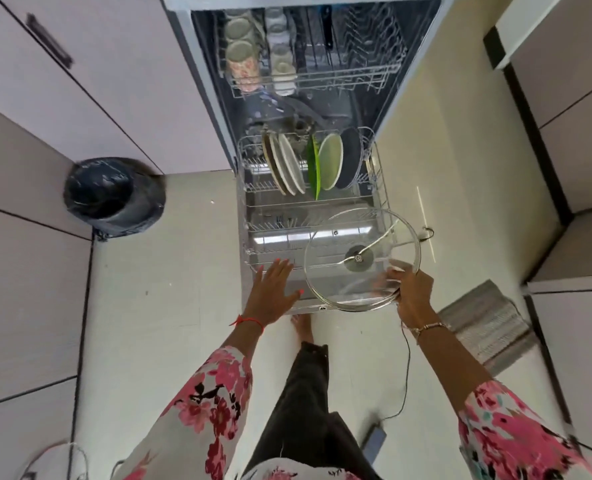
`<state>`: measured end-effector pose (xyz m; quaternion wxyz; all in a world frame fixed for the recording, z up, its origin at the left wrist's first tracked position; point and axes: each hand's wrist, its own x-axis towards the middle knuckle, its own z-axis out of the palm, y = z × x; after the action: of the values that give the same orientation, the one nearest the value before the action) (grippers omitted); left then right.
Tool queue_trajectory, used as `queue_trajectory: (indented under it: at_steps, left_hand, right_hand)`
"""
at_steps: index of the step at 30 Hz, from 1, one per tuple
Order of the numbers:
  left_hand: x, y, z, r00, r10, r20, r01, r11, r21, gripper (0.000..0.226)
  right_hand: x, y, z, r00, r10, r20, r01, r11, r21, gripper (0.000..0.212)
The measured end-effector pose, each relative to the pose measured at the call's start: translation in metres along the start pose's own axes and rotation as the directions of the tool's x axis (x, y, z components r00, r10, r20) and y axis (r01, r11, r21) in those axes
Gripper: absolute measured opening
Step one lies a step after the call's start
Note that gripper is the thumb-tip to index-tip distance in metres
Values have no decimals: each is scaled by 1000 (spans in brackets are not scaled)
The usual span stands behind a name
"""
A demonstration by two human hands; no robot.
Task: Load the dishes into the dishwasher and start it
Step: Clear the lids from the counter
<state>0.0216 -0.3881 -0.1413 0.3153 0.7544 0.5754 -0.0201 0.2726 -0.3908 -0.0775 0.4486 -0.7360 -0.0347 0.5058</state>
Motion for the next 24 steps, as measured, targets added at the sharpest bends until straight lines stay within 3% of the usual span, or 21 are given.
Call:
queue_trajectory:
  at_steps: [4,9,14,20,24]
  left_hand:
    - [58,-3,22,996,34,80,-36,999,20,61]
    - [119,-19,51,988,60,142,-70,995,71,59]
    - [171,-35,85,977,49,210,-65,995,72,55]
    - [212,-46,139,978,24,207,-26,1000,5,45]
    - [220,-48,160,981,-31,189,31,1000,3,38]
  right_hand:
    - [53,-14,11,997,-67,-46,61,992,-108,33]
    - [120,-23,37,963,-254,-94,213,923,-319,25]
    - [192,-8,57,867,-496,-48,391,737,-551,11]
    - [235,1,85,810,-573,124,471,509,-720,13]
    - [256,12,94,818,-549,170,458,443,-771,13]
